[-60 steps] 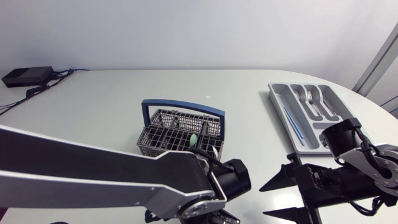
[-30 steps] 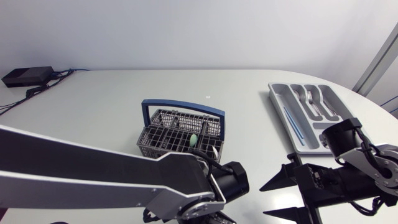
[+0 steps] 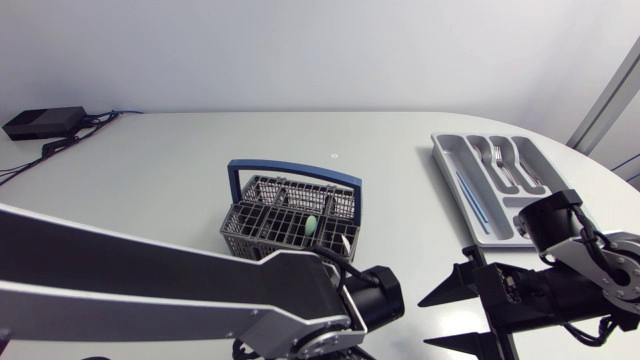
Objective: Unload the cutlery basket into the drawer organizer.
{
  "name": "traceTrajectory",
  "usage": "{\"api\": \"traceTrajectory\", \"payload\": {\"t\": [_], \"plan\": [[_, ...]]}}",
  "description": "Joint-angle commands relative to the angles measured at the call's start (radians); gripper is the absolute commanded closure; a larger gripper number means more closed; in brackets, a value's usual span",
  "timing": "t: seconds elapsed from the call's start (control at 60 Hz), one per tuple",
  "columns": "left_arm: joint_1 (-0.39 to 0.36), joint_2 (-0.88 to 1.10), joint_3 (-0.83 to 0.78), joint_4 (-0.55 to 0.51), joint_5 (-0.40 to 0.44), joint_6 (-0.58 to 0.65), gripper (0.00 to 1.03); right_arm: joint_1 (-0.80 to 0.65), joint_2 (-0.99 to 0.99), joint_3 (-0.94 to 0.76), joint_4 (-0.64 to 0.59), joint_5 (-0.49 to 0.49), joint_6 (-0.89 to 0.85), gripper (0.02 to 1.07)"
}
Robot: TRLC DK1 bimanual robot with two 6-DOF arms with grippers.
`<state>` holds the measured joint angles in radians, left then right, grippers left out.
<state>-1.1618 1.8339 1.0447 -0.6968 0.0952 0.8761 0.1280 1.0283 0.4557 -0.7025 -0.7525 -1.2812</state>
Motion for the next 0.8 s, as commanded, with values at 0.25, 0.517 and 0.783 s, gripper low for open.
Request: {"api": "traceTrajectory", "payload": {"t": [0.25,0.517,0.783], "plan": [[0.027,0.053,0.018,0.014,-0.003,-0.008,1.0,-0.008,0.013,-0.026,-0.008,-0.008,-0.029,0.43],[0.1,0.064,0.069,0.023,-0.014,-0.065,1.0,-0.01,0.015,-0.026,-0.008,-0.008,-0.029,0.43],[0.14,0.074,0.135,0.057,-0.005,-0.236,1.0,-0.031,0.015,-0.025,-0.008,-0.018,-0.029,0.43]]}}
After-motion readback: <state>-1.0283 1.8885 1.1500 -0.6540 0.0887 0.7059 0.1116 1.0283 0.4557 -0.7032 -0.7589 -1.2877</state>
